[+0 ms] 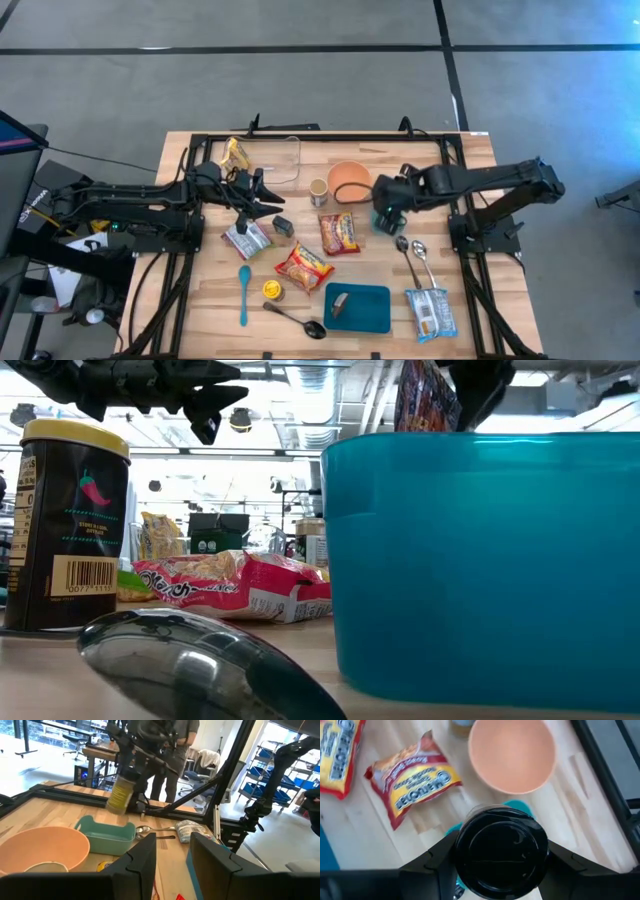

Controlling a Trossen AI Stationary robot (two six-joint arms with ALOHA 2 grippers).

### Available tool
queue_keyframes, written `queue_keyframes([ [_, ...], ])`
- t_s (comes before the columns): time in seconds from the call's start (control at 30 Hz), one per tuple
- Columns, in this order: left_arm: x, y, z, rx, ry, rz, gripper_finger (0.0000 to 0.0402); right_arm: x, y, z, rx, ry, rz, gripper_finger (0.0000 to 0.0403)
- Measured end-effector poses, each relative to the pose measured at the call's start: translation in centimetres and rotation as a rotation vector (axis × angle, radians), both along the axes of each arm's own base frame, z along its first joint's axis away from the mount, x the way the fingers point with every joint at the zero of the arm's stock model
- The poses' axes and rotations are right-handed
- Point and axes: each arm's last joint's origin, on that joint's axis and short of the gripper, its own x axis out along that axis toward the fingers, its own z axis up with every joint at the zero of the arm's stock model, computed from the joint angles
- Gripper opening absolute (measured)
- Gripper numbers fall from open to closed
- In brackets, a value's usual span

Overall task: Pick & Place Food Item
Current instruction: Put the black seasoning bottle into the blue bin

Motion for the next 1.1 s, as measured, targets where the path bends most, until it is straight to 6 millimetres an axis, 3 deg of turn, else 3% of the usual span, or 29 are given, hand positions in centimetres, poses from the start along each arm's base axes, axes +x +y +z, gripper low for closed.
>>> queue_keyframes([
  [0.17, 0.0, 0.0, 0.0, 0.000, 0.000, 0.000, 0.0115, -1.3, -1.5, 0.2, 0.008, -0.019, -0.039, 0.0196],
  [0.43, 0.0, 0.0, 0.0, 0.000, 0.000, 0.000, 0.0115, -2.7, -3.8, -2.0, 0.075, -0.039, -0.079, 0.0196],
  [1.1, 0.0, 0.0, 0.1, 0.002, -0.014, 0.000, 0.0115, -3.5, -7.2, -5.7, 0.143, -0.032, -0.156, 0.0196],
])
